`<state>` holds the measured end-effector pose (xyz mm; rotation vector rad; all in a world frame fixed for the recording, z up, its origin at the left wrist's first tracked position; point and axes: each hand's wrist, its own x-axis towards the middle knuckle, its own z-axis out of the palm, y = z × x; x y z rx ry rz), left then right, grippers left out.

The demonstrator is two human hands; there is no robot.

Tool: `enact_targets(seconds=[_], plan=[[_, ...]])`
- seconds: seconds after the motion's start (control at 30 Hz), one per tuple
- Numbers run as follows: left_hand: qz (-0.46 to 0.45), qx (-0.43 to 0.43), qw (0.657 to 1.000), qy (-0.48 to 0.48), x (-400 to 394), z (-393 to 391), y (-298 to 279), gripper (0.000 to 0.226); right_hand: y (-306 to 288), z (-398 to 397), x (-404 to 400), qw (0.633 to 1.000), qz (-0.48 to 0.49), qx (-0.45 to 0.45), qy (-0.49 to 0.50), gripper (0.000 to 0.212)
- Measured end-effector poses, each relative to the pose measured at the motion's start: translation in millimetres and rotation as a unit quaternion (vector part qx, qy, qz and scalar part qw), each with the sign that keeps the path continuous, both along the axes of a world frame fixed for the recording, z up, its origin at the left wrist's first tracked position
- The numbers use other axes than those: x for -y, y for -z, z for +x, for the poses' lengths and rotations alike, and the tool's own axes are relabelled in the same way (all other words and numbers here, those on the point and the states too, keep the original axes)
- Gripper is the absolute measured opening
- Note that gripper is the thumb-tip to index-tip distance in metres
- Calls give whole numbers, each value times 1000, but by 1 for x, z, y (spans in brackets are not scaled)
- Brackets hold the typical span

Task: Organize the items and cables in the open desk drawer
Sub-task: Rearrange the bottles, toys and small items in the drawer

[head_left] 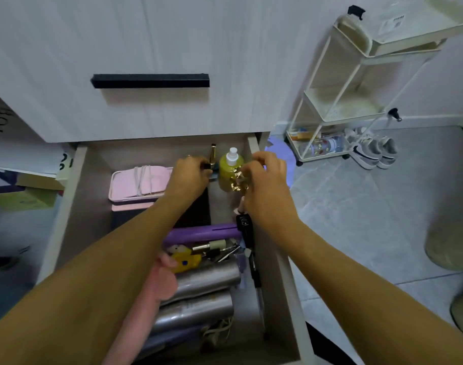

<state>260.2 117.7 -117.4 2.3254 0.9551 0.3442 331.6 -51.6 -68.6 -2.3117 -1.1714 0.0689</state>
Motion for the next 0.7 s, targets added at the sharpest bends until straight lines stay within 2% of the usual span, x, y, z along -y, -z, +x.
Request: enact_targets(seconds=[0.2,0.37,0.6,0.7], plan=[[47,10,999,1,13,11,16,12,5,6,4,1000,21,-9,13,35],[-7,49,997,-51,10,14,18,16,1,5,3,1000,16,-9,12,33],[-4,-12,999,-49,6,23,25,11,-1,5,3,1000,19,0,17,28],[-5,6,999,-44,9,18,26,6,-1,4,5,999,24,-4,22,25]])
